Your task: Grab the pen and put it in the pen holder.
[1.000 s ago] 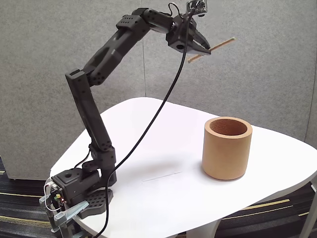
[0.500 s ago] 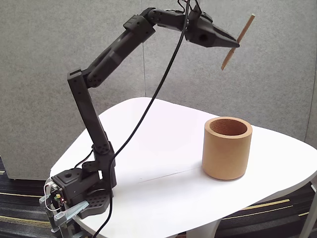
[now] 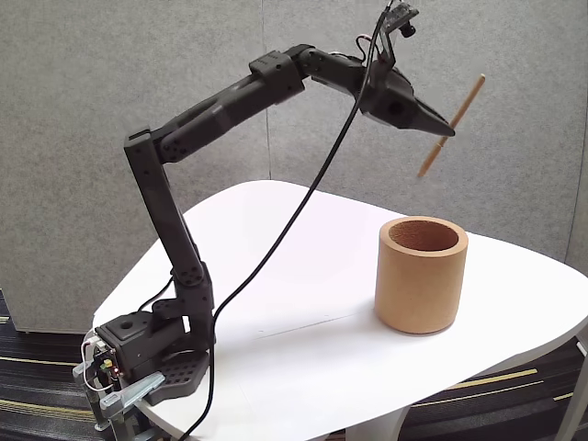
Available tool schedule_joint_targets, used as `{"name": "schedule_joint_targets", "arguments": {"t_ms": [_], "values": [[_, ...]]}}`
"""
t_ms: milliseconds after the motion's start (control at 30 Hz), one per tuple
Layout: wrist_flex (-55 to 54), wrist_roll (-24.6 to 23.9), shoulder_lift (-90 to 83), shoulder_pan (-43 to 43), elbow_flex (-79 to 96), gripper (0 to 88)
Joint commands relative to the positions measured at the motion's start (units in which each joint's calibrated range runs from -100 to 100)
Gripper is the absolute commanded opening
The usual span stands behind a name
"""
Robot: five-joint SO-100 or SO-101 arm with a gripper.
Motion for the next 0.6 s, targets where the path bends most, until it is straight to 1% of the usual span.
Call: {"name": "schedule_joint_targets", "arguments": {"t_ms": [0, 133, 267, 433, 567], "values": [[-8.9, 0.3, -2.3, 0.1, 7.3, 0.4], [-18.9, 0.3, -2.3, 0.0, 16.6, 0.4], [-22.5, 0.3, -2.3, -0.3, 21.8, 0.4], [-28.6, 2.4, -3.9, -0.3, 30.9, 0.4], [-36.4, 4.2, -8.8, -0.6, 43.7, 0.4]]}}
